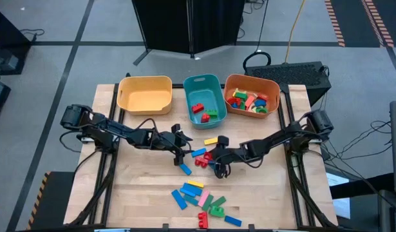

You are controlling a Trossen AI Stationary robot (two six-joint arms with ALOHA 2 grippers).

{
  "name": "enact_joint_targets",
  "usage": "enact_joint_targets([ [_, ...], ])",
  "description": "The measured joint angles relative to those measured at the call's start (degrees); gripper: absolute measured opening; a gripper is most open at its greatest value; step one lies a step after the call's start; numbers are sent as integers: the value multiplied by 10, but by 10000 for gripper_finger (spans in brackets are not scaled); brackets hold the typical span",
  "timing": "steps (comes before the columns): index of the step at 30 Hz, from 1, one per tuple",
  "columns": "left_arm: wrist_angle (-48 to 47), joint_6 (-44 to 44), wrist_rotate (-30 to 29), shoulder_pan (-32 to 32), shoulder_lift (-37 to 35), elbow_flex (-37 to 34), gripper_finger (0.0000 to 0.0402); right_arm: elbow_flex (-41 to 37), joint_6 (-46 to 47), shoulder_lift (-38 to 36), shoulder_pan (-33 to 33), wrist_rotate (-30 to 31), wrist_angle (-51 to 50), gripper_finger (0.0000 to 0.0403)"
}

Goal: Sort blocks by size
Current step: Put the red 2 stud game piece into the blue bin

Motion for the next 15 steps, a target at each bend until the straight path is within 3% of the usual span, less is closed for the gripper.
enact_joint_targets([
  [4, 0, 0, 0, 0, 0, 0, 241, 0, 13, 16, -2, 30, -4, 238],
  [15, 0, 10, 0, 0, 0, 0, 241, 0, 37, 29, -1, 32, 2, 233],
])
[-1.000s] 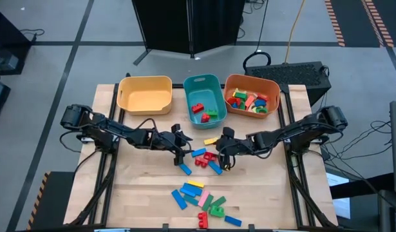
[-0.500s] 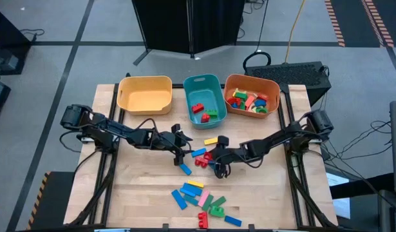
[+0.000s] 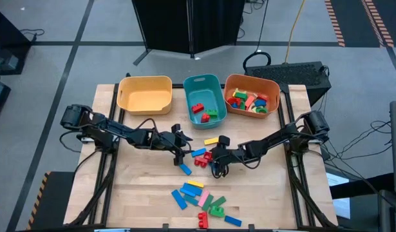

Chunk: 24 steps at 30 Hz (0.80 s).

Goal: Sort blocks by size
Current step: Put the red 2 stud game piece into the blue bin

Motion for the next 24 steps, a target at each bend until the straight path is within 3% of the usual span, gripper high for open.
enact_joint_targets([
  [13, -3, -15, 0, -1, 0, 0, 241, 0, 16, 0, 0, -1, -3, 129],
  [24, -20, -30, -6, -29, 0, 0, 241, 7, -22, -13, -6, -2, 10, 134],
])
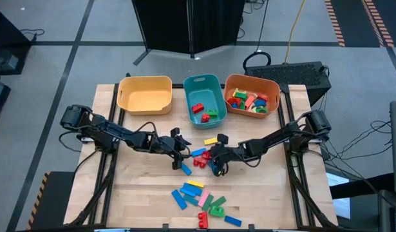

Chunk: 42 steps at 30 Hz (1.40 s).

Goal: Sort blocks by size
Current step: Put the red 2 stud game piece into the blue bin

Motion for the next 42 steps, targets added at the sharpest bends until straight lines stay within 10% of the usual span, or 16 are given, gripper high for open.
enact_joint_targets([
  [17, 11, 7, -38, -4, 0, 0, 241, 23, -85, -121, -147, -35, -3, 133],
  [42, 19, 19, -51, -1, 0, 0, 241, 332, -89, 64, -343, -107, -275, 133],
])
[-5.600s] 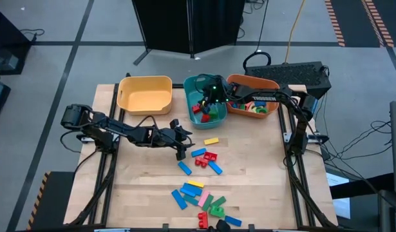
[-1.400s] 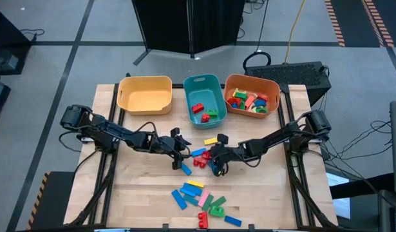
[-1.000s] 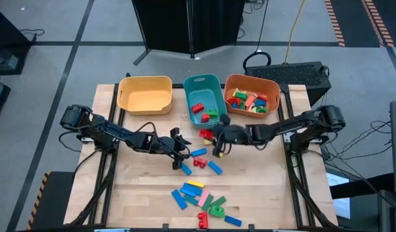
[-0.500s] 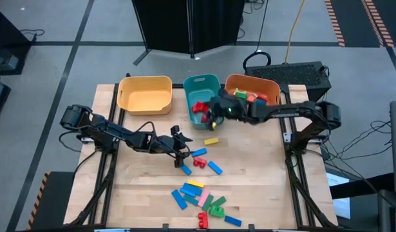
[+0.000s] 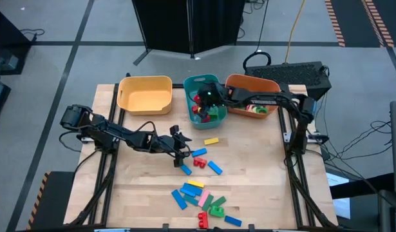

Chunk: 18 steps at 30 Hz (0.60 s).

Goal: Sort blocks by size
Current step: Put the red 2 stud game piece into the blue bin

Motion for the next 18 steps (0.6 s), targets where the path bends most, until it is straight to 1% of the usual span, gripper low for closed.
enact_joint_targets([
  [2, -8, 0, 0, 0, 0, 0, 241, 14, 0, 21, -5, -7, -17, 133],
  [6, -10, 1, 0, 0, 1, -2, 241, 19, 0, 42, -17, -59, -22, 141],
  [8, -12, 3, 0, 1, 1, -2, 241, 20, 0, 49, -21, -73, -19, 147],
  [16, 7, 16, 0, 20, 1, -2, 241, 20, 0, 47, -25, -71, -10, 165],
  [18, 13, 21, 10, 29, 1, -2, 241, 20, -5, 43, -25, -70, 1, 170],
])
